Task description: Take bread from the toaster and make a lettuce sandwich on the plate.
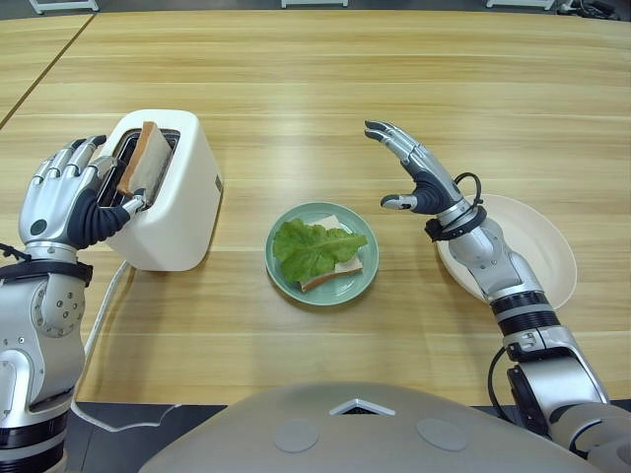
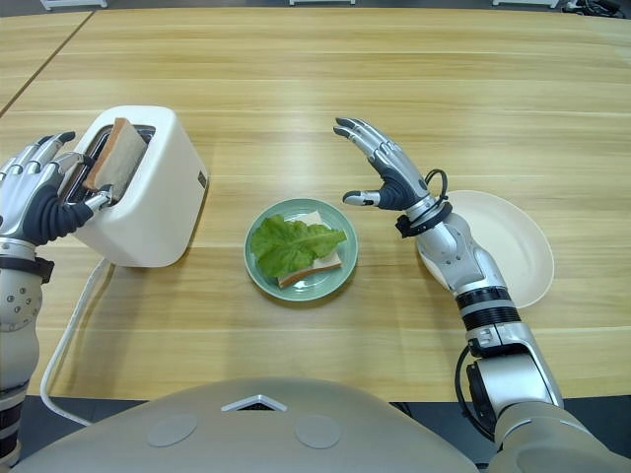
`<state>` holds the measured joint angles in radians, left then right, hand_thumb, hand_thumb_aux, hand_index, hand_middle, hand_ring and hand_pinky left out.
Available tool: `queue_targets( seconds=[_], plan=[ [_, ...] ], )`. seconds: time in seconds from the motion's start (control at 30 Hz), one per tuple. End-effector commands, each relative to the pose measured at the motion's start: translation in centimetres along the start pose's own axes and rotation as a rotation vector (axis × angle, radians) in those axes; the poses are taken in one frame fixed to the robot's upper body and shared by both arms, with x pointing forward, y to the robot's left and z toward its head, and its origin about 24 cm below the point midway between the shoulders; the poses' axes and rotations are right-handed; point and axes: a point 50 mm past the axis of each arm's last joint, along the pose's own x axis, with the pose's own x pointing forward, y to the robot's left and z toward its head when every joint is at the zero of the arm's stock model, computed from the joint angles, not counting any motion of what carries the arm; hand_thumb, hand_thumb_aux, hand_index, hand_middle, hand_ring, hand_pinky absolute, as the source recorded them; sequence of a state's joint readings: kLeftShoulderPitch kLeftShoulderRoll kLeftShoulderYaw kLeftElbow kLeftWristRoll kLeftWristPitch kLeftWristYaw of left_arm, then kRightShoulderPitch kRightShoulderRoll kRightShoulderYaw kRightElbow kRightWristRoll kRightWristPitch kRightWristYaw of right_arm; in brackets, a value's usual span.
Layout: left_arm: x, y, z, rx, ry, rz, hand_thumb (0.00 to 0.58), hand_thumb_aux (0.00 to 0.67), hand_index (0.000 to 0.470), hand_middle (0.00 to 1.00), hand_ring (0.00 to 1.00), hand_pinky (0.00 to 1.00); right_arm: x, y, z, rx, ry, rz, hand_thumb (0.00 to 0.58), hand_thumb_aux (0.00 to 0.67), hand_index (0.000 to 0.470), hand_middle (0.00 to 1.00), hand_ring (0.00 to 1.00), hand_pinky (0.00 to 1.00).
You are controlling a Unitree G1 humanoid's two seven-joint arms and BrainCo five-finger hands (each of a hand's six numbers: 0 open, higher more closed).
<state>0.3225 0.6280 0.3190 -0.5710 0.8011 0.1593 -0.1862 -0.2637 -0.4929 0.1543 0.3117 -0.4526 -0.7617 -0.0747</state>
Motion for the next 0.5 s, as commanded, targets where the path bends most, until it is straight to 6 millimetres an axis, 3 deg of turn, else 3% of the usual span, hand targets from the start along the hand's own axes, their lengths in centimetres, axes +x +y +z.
queue_targets(
  seconds=[0.03, 0.13, 0.17, 0.5],
  plan=[
    [0.24, -0.64, 0.13, -0.035, -0.006, -0.02, 0.466, 0.373, 0.262, 0.0, 0.0, 0.0, -0.23, 0.11, 0.02, -0.01, 0.004, 0.003, 0.0, 0.0, 0.0, 0.0, 0.0, 0.0],
    [0.21, -0.89, 0.11, -0.052, -0.006, -0.022, 0.541, 0.497, 0.348, 0.0, 0.0, 0.0, -0.15, 0.15, 0.06, -0.016, 0.0, 0.004, 0.0, 0.0, 0.0, 0.0, 0.0, 0.0],
    [0.2, -0.82, 0.13, -0.057, -0.008, -0.013, 0.58, 0.67, 0.47, 0.0, 0.0, 0.0, -0.13, 0.17, 0.07, -0.019, -0.001, 0.004, 0.0, 0.0, 0.0, 0.0, 0.0, 0.0],
    [0.4, -0.47, 0.12, -0.081, -0.028, 0.045, 0.58, 0.67, 0.47, 0.0, 0.0, 0.0, -0.05, 0.34, 0.15, -0.034, -0.005, 0.004, 0.0, 0.0, 0.0, 0.0, 0.0, 0.0]
  ],
)
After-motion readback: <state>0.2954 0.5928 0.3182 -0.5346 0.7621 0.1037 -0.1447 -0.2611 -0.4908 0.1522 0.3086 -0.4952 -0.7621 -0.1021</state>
